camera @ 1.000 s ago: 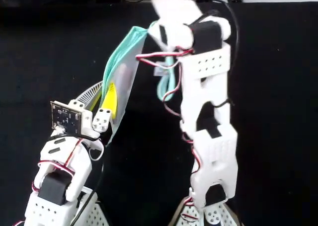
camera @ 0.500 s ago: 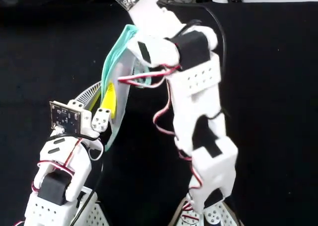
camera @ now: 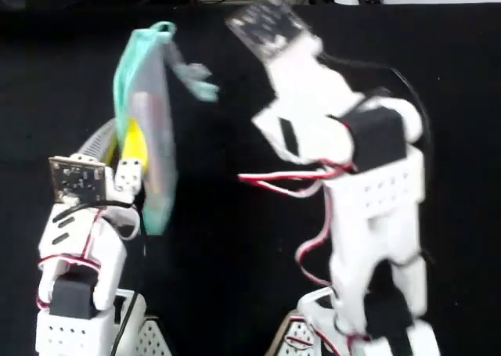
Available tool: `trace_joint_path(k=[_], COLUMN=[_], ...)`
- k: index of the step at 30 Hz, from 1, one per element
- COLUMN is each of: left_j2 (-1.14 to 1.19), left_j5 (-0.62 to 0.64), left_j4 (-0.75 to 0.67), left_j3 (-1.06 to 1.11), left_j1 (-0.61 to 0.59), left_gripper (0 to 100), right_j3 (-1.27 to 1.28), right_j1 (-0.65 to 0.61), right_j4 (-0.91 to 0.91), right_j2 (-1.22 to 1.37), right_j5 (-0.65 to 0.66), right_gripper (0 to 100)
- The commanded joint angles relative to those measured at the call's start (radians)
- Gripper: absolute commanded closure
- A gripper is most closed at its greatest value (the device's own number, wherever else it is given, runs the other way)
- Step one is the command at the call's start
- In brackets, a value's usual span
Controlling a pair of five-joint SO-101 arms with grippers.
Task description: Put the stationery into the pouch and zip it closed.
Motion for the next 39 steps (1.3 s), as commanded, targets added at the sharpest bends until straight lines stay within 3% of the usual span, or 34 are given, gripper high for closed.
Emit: trace_joint_path(k=[1,4,9,13,17,22,25,29,33,39], left_j2=[0.029,0.147,0.423,0.680,0.945,1.166,1.198,1.198,1.198,1.146], left_j5=[-0.112,-0.150,-0.149,-0.144,-0.118,-0.118,-0.117,-0.117,-0.118,-0.124], left_j4=[-0.005,-0.009,-0.015,-0.121,-0.213,-0.224,-0.221,-0.135,0.023,0.322], left_j3=[-0.067,-0.047,-0.116,-0.163,-0.209,-0.289,-0.294,-0.305,-0.377,-0.558], left_j1=[-0.035,-0.004,0.166,0.292,0.326,0.344,0.381,0.444,0.495,0.498], left_gripper=[97,97,97,97,97,97,96,91,80,81], right_j3=[0.332,0.622,1.079,1.371,1.489,1.557,1.643,1.678,1.695,1.782], right_j1=[0.095,0.144,0.172,0.242,0.308,0.316,0.322,0.322,0.322,0.324], right_j4=[-0.110,-0.222,-0.365,-0.488,-0.539,-0.635,-0.732,-0.778,-0.781,-0.844], right_j2=[-0.203,-0.383,-0.719,-0.941,-1.038,-1.044,-1.044,-1.046,-1.046,-1.052], right_j5=[-0.008,-0.008,-0.006,0.008,0.064,0.057,-0.031,-0.153,-0.173,-0.167], right_gripper=[98.6,98.6,98.6,98.4,98.5,98.5,98.5,98.4,98.4,98.5])
